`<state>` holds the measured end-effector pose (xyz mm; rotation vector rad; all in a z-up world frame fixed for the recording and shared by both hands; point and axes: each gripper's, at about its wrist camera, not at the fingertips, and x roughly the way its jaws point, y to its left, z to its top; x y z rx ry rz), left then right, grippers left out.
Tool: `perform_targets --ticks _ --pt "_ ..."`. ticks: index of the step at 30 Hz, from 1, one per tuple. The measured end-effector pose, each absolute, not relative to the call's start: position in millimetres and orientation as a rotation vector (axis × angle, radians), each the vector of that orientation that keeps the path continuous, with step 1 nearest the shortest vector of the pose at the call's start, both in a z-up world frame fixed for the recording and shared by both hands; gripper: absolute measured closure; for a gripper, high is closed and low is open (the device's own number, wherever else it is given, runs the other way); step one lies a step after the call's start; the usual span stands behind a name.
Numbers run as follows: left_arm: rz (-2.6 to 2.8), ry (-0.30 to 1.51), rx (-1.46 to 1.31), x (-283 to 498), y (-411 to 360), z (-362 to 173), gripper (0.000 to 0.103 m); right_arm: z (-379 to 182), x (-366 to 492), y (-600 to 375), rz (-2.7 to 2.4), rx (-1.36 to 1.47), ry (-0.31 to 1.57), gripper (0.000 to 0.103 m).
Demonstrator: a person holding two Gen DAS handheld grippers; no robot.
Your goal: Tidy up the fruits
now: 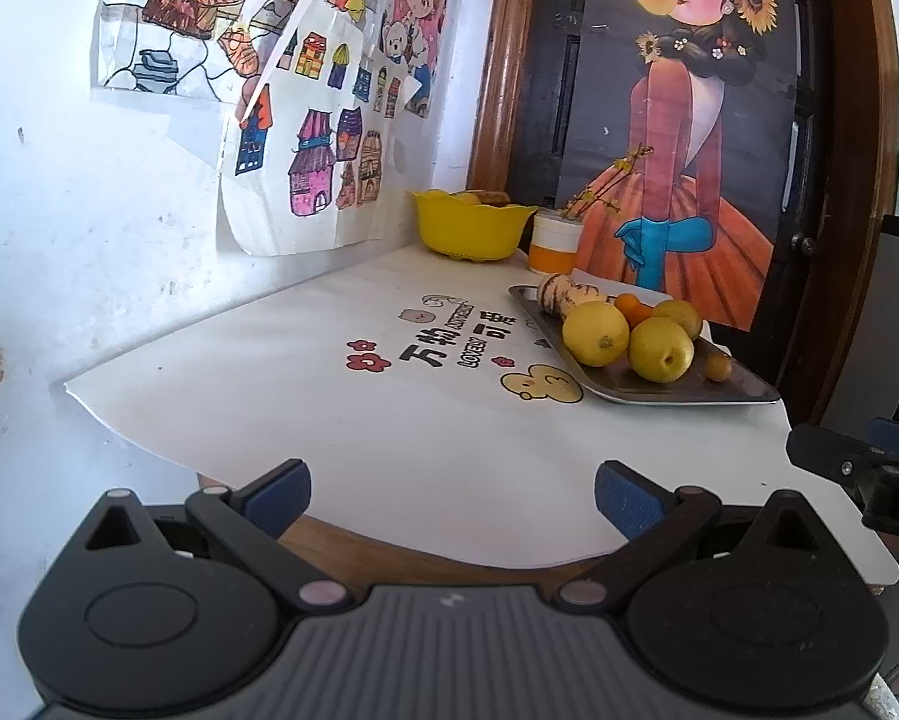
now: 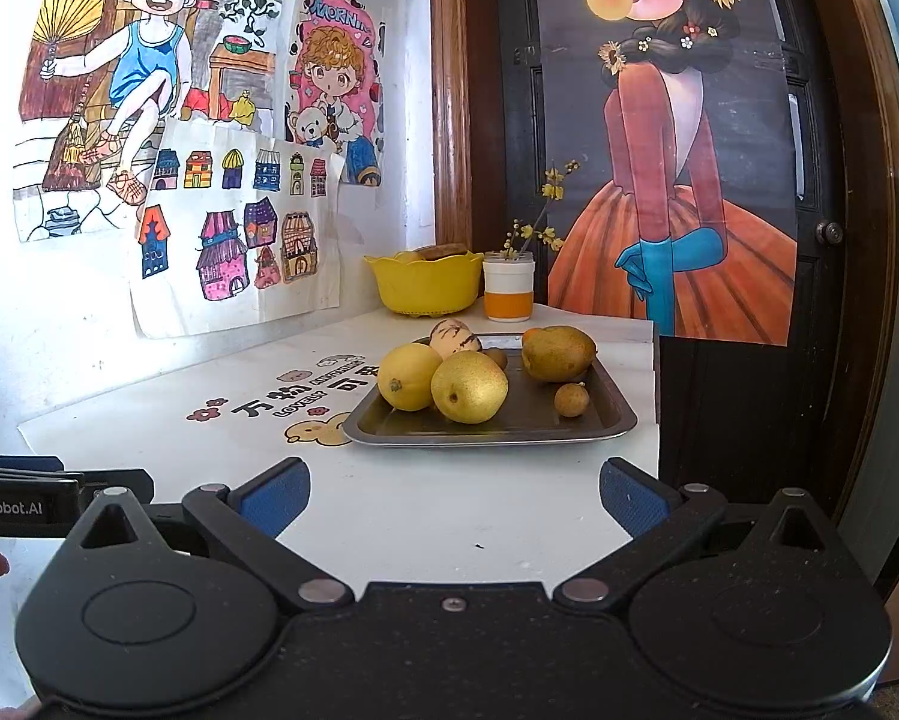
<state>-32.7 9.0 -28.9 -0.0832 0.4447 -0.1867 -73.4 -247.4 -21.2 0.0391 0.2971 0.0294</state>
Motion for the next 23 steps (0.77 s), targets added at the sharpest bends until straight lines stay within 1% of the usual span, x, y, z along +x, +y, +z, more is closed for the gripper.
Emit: perform_targets --ticks 7,23 --pt "-0.191 0.484 -0.142 -28.3 13.7 -28.6 0.0 -21.4 -71.9 -246.9 0.038 0.04 0.303 0.001" --pt "-0.177 0.503 -0.123 -21.8 11.6 -30.6 0.0 -22.2 -64.1 -244.5 0.046 0.05 0.327 0.001"
